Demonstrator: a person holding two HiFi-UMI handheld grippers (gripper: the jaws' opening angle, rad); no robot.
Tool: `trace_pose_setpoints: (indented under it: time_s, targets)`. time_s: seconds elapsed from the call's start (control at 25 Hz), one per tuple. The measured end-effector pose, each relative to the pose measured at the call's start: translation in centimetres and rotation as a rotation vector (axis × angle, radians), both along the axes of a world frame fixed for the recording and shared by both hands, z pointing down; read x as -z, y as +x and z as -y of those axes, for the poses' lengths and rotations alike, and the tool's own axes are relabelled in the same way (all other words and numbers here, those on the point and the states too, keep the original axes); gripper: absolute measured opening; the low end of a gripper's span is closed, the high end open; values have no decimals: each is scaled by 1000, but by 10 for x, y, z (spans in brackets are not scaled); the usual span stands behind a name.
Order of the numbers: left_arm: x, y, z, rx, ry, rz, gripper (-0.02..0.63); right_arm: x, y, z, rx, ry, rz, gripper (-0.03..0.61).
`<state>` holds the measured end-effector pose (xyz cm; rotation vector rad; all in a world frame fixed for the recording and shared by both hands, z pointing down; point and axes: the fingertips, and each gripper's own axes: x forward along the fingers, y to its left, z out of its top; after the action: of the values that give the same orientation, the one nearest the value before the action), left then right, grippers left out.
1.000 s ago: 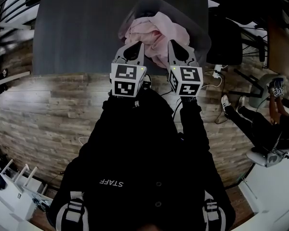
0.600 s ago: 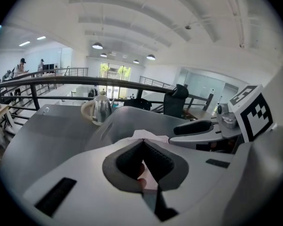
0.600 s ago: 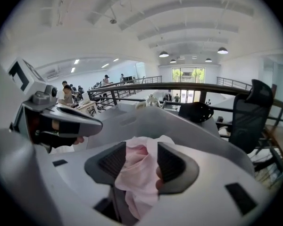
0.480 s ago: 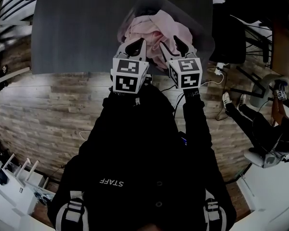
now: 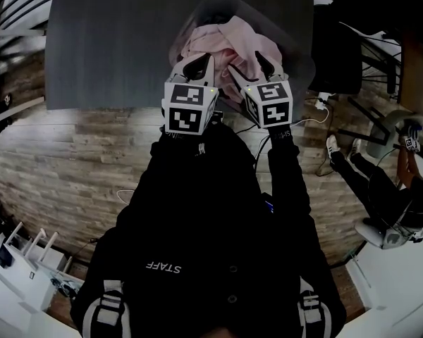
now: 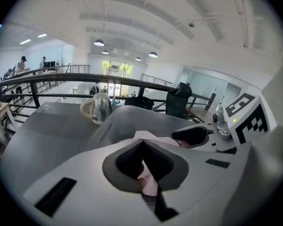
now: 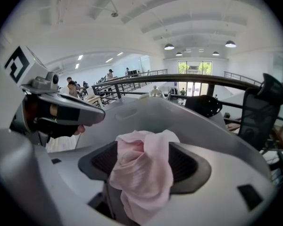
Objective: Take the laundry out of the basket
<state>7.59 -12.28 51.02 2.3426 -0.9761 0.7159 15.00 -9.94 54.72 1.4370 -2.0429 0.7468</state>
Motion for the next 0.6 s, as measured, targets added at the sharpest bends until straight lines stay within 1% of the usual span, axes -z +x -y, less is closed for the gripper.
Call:
trace_pose_setpoints:
  time_s: [0.08,0.2,0.36,0.6]
  targets:
    - [-2,0,2,8,-8,4,-2,-10,-2,1,31,-25,1,367]
    - [-5,-2,7,19,-17,8,-2,-26,-6,4,84,-64,-20,412]
    - [-11,-1,15,25,-33,20,-2,-38,-8,14,113,-73,-21,437]
    - [-15,3,21,21,-42,41,-2,-63,-5,10,140,-153,-32,476]
